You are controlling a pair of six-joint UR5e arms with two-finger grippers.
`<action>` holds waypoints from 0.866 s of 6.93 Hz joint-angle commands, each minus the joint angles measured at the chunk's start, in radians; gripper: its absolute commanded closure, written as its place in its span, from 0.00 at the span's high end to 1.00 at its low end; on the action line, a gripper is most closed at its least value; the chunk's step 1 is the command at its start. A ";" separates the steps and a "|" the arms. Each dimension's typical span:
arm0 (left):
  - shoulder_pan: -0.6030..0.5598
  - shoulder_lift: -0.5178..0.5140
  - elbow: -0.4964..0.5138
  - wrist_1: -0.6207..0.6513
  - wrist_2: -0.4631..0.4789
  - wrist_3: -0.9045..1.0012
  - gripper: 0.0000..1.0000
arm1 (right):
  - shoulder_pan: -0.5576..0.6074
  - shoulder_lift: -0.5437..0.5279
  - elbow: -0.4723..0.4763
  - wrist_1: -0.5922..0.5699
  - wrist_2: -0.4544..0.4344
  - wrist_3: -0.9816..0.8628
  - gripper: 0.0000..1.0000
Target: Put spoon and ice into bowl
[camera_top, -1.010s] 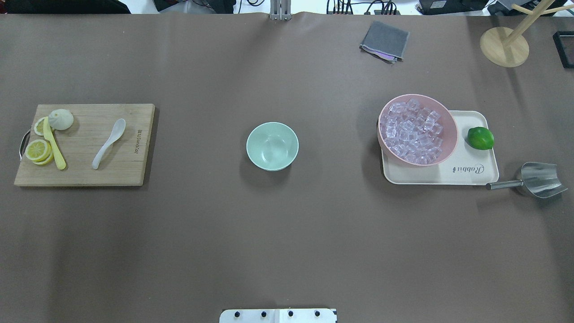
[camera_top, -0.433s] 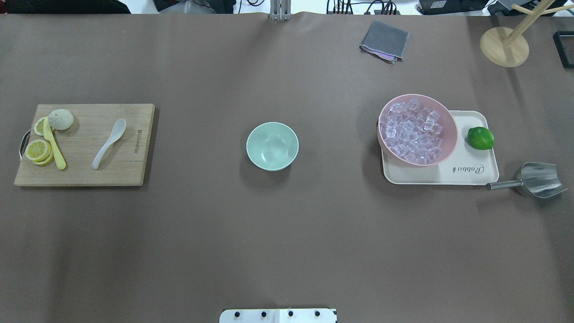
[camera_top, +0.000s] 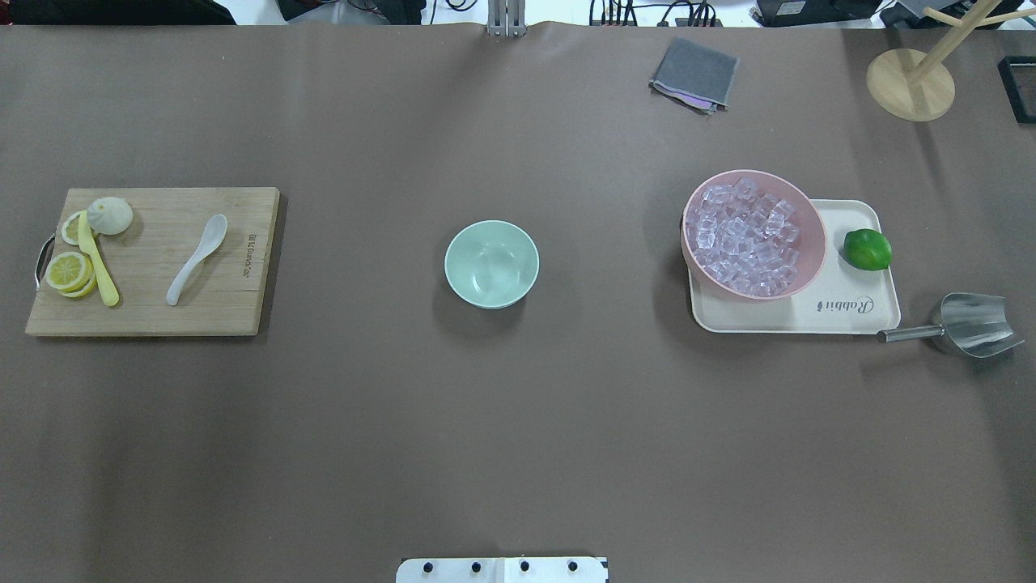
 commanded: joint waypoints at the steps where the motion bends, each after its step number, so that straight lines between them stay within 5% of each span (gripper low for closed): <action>1: 0.000 0.004 0.017 -0.086 -0.019 -0.005 0.98 | 0.005 -0.003 0.006 0.000 0.004 0.006 1.00; 4: 0.001 0.003 0.010 -0.087 -0.048 -0.010 0.98 | 0.005 0.003 0.020 0.002 0.022 0.010 1.00; 6: 0.058 -0.043 -0.050 -0.084 -0.038 -0.173 0.96 | 0.005 0.005 0.049 0.003 0.044 0.087 1.00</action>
